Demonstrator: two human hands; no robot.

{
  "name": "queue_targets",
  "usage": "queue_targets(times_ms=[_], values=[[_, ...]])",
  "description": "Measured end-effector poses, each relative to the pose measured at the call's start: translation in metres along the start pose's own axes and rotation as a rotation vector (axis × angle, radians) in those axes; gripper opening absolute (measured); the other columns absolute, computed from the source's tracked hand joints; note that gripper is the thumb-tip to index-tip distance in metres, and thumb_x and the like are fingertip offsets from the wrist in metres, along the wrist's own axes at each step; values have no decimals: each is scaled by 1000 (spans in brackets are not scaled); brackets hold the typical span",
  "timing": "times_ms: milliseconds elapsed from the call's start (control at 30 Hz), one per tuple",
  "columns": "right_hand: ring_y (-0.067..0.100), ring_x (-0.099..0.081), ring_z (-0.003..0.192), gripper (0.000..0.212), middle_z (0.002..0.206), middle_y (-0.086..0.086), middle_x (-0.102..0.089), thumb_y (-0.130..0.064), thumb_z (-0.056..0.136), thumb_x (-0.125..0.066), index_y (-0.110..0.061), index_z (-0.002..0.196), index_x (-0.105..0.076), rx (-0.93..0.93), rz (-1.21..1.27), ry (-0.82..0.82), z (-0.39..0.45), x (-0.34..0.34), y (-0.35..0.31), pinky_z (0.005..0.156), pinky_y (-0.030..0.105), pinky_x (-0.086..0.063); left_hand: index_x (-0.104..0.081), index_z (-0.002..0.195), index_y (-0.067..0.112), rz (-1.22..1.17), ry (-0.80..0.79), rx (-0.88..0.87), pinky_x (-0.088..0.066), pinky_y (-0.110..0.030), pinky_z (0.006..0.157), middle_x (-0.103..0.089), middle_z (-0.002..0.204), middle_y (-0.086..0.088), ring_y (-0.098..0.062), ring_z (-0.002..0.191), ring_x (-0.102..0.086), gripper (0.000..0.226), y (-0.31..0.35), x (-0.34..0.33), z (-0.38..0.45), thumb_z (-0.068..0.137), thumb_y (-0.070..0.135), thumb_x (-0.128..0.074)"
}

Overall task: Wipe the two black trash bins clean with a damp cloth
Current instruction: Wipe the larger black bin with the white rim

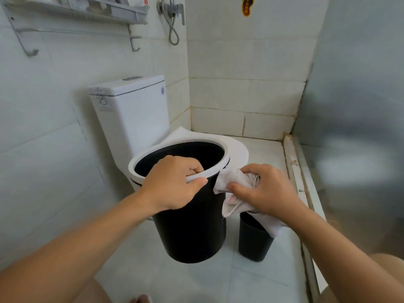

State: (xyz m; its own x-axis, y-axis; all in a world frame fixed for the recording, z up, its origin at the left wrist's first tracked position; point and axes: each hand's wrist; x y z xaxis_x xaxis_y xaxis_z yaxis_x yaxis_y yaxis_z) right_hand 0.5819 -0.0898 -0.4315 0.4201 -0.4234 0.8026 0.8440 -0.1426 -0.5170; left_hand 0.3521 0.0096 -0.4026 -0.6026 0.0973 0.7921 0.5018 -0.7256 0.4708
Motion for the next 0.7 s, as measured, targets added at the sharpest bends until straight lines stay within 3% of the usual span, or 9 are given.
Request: queue_targets(times_ms=[133,367,500,700], values=[[13,-60,81,51,94,-9,-60,-67,77,-70,-40,120,-68,-15,-184,-14,3,7,0,62,28,-43,-71,83,37,13,-10,16,-58,-39,72,-70,68,20,-6,68,-67,10,-11,-16,-7,91,39,-76],[21,-56,81,51,101,-2,-59,-65,84,-66,-37,126,-66,-92,-398,29,0,17,8,62,31,-39,-72,94,31,115,-107,-18,-55,-38,72,-68,69,12,-9,67,-63,10,-24,-42,-24,96,41,-71],[19,-54,85,51,101,-1,-57,-62,82,-69,-37,127,-67,-61,-254,100,1,0,6,68,32,-38,-67,99,27,212,-194,-99,-51,-36,70,-63,71,10,-12,68,-61,15,-31,-66,-38,100,41,-64],[9,-57,82,50,94,-13,-50,-61,78,-73,-44,125,-65,-36,-29,8,-8,-80,22,68,28,-46,-62,94,17,231,-208,-248,-46,-37,57,-67,74,2,-23,62,-64,23,-59,-119,-63,100,39,-59]])
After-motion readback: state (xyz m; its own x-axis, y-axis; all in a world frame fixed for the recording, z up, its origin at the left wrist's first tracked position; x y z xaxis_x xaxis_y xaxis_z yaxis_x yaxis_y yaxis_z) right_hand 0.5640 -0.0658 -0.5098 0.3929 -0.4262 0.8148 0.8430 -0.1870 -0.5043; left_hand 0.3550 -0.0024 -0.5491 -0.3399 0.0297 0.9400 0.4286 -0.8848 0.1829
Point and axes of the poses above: each hand's wrist, its own z-axis towards the middle knuckle, its own x-axis out of the back of the hand, y = z × x
